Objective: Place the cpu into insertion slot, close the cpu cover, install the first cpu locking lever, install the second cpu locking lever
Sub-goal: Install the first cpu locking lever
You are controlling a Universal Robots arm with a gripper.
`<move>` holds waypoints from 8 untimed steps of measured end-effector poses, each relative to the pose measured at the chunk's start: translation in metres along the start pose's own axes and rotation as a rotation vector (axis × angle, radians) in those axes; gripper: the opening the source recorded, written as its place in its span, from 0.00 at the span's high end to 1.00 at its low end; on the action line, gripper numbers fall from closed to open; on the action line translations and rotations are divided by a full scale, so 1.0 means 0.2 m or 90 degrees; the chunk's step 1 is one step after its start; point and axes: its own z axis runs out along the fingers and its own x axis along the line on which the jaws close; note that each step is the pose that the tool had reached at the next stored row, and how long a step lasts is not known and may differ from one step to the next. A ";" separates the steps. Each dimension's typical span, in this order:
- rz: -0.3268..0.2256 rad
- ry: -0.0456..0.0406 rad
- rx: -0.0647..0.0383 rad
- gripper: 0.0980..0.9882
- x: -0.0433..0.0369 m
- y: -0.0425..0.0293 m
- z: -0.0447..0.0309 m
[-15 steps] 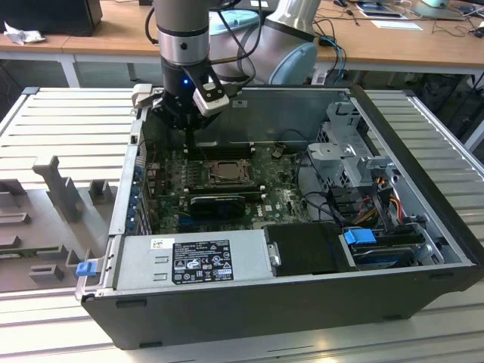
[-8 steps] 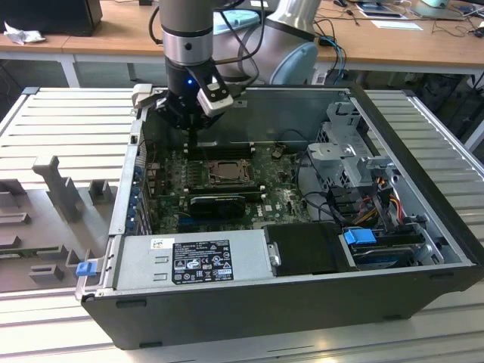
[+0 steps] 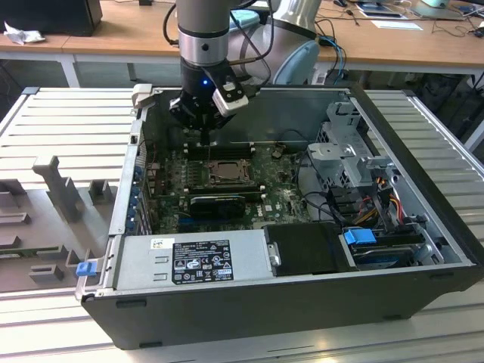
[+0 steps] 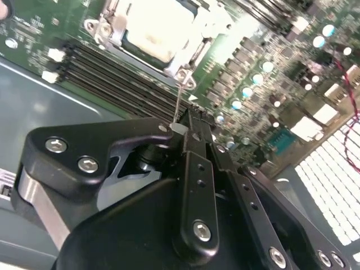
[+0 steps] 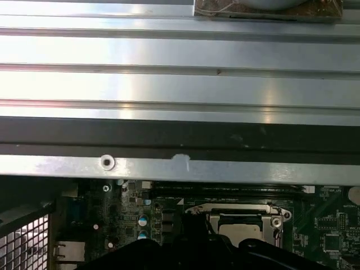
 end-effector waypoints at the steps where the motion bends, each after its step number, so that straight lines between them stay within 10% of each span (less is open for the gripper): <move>1: 0.000 0.0000 0.000 0.99 -0.010 0.000 0.000; 8: 0.000 0.0000 0.000 0.99 -0.075 -0.002 0.003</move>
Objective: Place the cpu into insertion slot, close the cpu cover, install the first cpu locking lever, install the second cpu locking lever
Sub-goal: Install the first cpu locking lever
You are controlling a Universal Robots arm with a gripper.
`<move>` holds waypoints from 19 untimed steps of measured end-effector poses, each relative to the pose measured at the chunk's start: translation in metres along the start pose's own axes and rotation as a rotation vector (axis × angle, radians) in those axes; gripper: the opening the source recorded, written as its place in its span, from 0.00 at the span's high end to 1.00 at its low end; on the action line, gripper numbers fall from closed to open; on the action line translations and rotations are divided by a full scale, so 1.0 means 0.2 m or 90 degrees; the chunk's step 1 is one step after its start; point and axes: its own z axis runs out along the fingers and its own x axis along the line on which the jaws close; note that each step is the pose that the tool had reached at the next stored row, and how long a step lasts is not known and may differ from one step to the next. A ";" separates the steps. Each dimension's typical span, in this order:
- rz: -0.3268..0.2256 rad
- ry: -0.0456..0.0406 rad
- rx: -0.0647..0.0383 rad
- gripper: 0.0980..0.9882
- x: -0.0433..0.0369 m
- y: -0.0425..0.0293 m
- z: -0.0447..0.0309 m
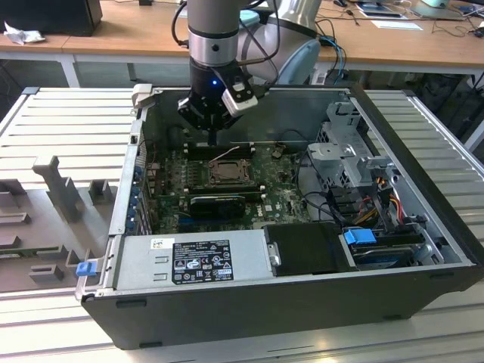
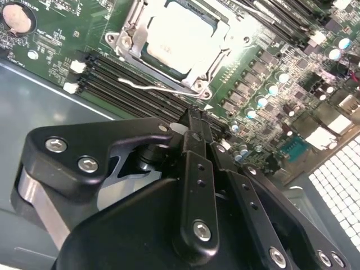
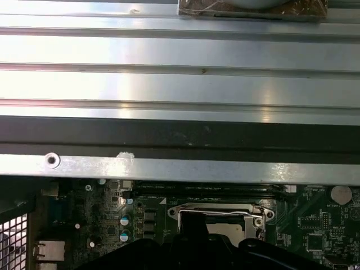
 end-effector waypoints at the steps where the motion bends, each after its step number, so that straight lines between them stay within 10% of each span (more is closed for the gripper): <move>1: 0.000 0.0001 0.000 0.99 -0.006 0.000 0.001; 19: 0.000 0.0000 0.000 0.99 -0.033 -0.001 0.003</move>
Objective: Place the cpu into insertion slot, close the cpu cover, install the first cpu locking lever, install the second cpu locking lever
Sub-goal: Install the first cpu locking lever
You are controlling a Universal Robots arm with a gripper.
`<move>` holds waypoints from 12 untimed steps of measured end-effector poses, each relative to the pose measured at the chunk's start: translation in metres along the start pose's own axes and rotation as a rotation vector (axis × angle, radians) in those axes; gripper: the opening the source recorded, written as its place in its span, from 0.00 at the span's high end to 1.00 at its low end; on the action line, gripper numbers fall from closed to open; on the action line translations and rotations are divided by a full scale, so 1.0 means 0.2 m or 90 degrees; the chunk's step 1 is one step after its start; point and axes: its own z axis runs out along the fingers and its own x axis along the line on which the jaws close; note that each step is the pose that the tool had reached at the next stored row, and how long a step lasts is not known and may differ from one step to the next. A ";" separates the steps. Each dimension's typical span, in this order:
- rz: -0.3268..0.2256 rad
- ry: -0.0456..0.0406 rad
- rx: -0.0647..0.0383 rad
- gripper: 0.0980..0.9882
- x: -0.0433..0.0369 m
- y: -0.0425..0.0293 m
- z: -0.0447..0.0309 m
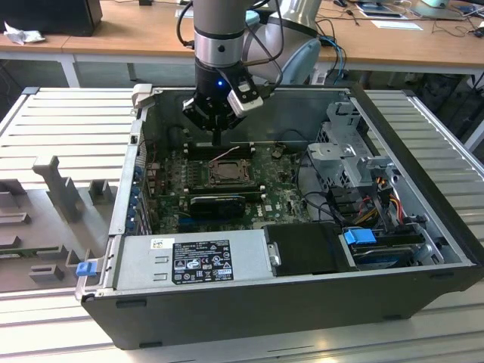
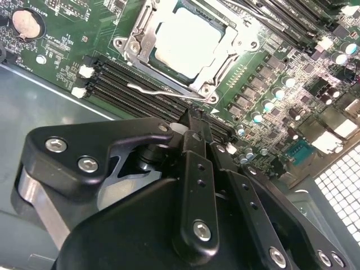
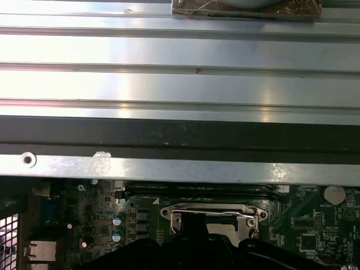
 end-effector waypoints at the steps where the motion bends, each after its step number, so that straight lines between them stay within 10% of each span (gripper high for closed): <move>1: 0.000 0.0000 0.000 0.99 -0.001 0.000 0.000; 4: 0.000 -0.0001 -0.009 0.99 -0.020 -0.001 0.002; 8: 0.000 -0.0006 -0.038 0.99 -0.040 -0.003 0.011; 12: -0.005 -0.0006 -0.038 0.99 -0.042 -0.005 0.044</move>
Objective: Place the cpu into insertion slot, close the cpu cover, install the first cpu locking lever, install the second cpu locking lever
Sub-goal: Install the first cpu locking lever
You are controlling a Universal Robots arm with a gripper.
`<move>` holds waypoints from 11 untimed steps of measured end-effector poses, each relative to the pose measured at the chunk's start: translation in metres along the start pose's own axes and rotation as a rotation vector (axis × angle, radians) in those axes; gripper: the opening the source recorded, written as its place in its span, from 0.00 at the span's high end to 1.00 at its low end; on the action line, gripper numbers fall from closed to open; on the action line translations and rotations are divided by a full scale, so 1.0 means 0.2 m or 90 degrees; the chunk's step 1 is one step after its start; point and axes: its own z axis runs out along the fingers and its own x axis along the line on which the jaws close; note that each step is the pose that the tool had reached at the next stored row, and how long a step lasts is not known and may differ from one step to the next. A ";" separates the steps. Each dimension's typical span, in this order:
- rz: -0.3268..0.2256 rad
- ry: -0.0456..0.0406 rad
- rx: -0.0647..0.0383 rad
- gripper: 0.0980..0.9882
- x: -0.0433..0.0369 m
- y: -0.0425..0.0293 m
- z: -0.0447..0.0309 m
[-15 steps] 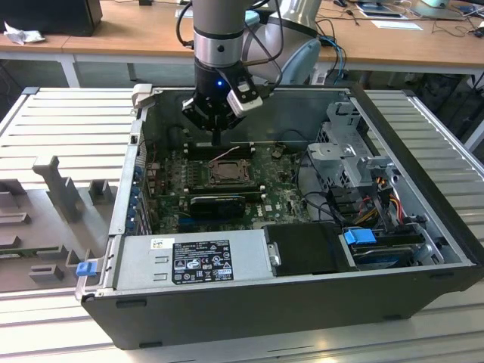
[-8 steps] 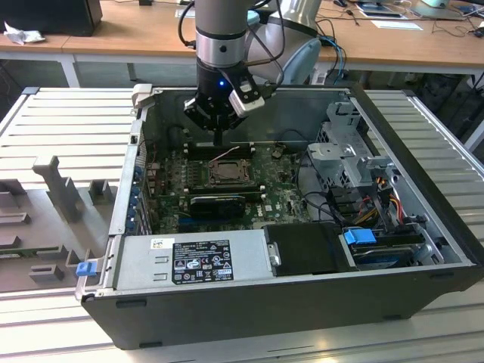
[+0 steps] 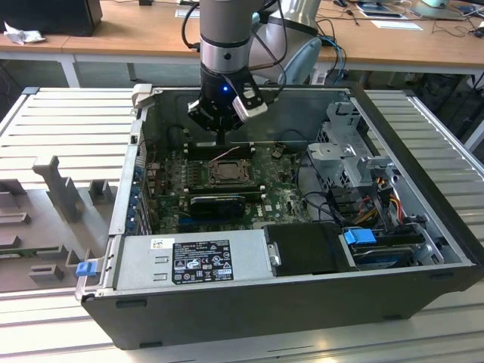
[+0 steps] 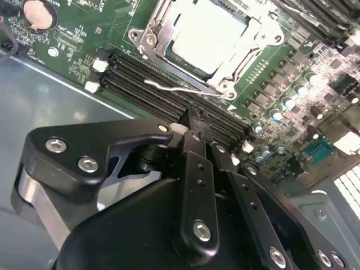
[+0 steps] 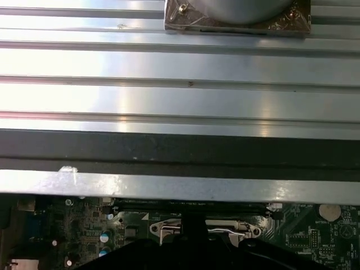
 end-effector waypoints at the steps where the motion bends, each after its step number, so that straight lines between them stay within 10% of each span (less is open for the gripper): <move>1: -0.003 0.0003 0.000 0.99 -0.005 -0.001 0.011; 11: -0.031 0.0031 0.000 0.99 -0.055 -0.003 0.056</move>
